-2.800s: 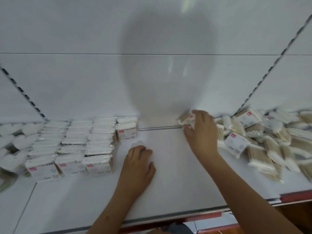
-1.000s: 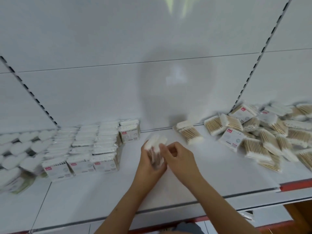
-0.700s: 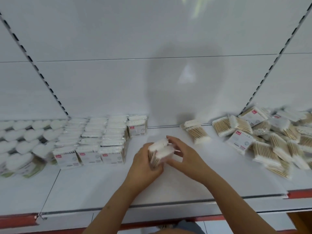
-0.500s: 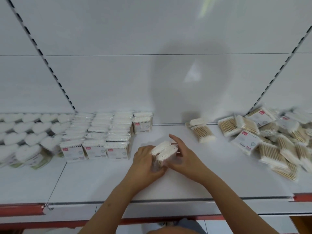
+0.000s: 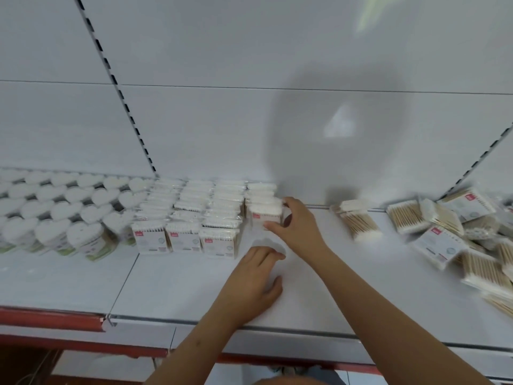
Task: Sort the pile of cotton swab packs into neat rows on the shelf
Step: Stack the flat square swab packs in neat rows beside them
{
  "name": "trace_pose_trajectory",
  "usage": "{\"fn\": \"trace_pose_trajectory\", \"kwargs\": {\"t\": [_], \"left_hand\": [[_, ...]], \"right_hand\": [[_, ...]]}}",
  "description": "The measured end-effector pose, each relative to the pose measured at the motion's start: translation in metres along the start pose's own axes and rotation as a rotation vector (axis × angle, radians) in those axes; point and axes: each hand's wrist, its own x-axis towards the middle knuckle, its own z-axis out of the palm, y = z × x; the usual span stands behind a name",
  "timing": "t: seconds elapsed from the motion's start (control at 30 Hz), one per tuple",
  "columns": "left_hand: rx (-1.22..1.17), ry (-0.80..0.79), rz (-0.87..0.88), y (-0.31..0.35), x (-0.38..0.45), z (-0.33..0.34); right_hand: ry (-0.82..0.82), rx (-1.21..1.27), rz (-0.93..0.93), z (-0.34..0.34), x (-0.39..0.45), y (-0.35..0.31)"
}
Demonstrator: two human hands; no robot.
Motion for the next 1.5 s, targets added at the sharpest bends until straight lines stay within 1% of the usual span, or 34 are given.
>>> {"fn": "trace_pose_trajectory", "kwargs": {"t": [0.07, 0.23, 0.33, 0.43, 0.63, 0.77, 0.8, 0.83, 0.9, 0.93, 0.97, 1.0, 1.07, 1.1, 1.13, 1.17, 1.23, 1.27, 1.33, 1.4, 1.43, 1.5], "left_hand": [[-0.002, -0.001, -0.007, 0.000, 0.000, 0.000], [-0.010, -0.009, -0.016, -0.002, 0.001, -0.001], [-0.015, -0.019, -0.017, -0.002, 0.002, -0.002], [-0.011, -0.017, -0.022, -0.002, 0.001, -0.001], [0.028, 0.008, -0.003, -0.004, 0.001, 0.002], [0.016, 0.011, -0.007, -0.005, 0.002, 0.004], [0.018, 0.008, -0.011, -0.006, 0.002, 0.005], [0.024, 0.006, -0.009, -0.007, 0.002, 0.005], [0.039, 0.006, -0.014, -0.008, 0.005, 0.006], [0.046, 0.008, -0.024, -0.007, 0.008, 0.007], [0.041, 0.010, -0.041, -0.005, 0.012, 0.010], [0.021, 0.010, -0.066, -0.001, 0.016, 0.012], [-0.089, 0.002, -0.138, 0.013, 0.027, 0.016], [-0.165, -0.005, -0.180, 0.021, 0.035, 0.018], [-0.246, -0.013, -0.237, 0.031, 0.044, 0.019], [-0.353, -0.024, -0.321, 0.040, 0.054, 0.019], [-0.685, -0.038, -0.534, 0.061, 0.074, 0.017], [-0.835, -0.037, -0.621, 0.070, 0.083, 0.017], [-1.024, -0.010, -0.720, 0.082, 0.095, 0.016], [-1.187, 0.009, -0.773, 0.086, 0.103, 0.017], [-1.238, 0.001, -0.783, 0.088, 0.104, 0.017], [-1.253, -0.019, -0.789, 0.088, 0.104, 0.018]], "right_hand": [[-0.014, 0.006, 0.016, 0.012, 0.003, 0.000], [0.088, 0.038, 0.059, 0.025, 0.002, -0.004], [0.013, 0.015, 0.082, 0.033, 0.004, -0.004], [-0.052, 0.001, 0.100, 0.028, 0.010, -0.002], [-0.057, -0.020, 0.062, 0.011, 0.014, -0.005], [-0.179, -0.061, 0.055, -0.001, 0.007, -0.001], [-0.159, -0.120, 0.033, -0.012, 0.003, 0.003], [-0.075, -0.201, -0.013, -0.026, -0.002, 0.010], [0.200, -0.415, -0.149, -0.060, -0.009, 0.030], [0.306, -0.514, -0.182, -0.078, -0.010, 0.043], [0.355, -0.584, -0.171, -0.094, -0.009, 0.058], [0.348, -0.629, -0.131, -0.108, -0.006, 0.073], [0.249, -0.631, -0.041, -0.126, 0.000, 0.091], [0.232, -0.606, -0.022, -0.132, 0.001, 0.094], [0.256, -0.560, -0.022, -0.135, 0.001, 0.094], [0.311, -0.489, -0.040, -0.136, -0.002, 0.093], [0.428, -0.333, -0.128, -0.137, -0.014, 0.081], [0.447, -0.291, -0.186, -0.135, -0.023, 0.074], [0.442, -0.302, -0.304, -0.126, -0.043, 0.067], [0.402, -0.297, -0.385, -0.118, -0.058, 0.070], [0.346, -0.272, -0.409, -0.115, -0.063, 0.075], [0.206, -0.184, -0.431, -0.116, -0.066, 0.085]]}}
